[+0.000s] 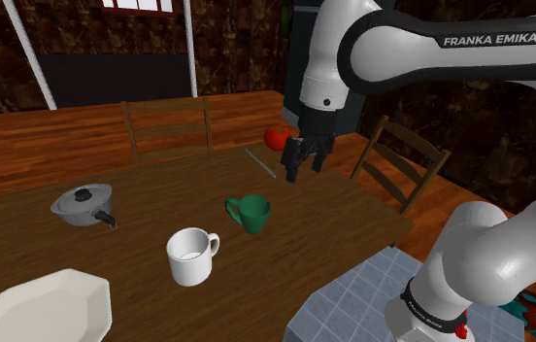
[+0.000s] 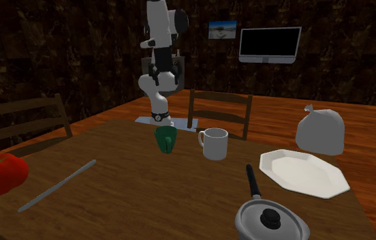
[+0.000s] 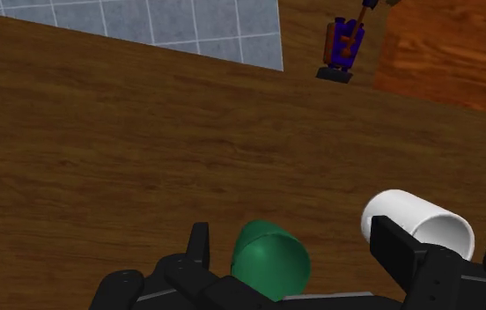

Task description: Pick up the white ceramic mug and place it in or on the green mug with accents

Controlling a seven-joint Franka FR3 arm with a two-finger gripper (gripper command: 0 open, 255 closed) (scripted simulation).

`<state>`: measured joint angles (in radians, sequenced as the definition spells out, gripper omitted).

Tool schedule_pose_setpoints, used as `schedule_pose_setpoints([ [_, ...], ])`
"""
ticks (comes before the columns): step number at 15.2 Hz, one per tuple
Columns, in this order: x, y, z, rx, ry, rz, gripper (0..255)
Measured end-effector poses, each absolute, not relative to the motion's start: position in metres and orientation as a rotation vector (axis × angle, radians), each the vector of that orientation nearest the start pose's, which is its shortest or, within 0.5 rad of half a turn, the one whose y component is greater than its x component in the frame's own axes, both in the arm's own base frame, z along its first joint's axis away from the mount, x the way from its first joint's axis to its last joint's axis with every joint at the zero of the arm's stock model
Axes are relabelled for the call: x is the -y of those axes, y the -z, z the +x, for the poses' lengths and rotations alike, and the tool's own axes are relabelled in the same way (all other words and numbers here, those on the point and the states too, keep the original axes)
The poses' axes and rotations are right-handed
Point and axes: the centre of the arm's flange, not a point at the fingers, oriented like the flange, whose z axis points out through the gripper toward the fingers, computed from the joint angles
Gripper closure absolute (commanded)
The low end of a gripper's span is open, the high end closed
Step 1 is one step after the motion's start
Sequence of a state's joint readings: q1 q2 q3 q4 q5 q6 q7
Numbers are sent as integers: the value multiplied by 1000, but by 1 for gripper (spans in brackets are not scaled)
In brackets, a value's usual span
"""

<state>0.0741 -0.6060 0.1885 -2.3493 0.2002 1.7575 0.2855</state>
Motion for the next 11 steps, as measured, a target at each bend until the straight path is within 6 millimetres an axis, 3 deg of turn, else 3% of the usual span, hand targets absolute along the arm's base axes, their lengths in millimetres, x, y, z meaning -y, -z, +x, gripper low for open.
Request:
schedule_pose_setpoints([
  [11, -247, -484, 410, -82, 2, -3091, 0],
])
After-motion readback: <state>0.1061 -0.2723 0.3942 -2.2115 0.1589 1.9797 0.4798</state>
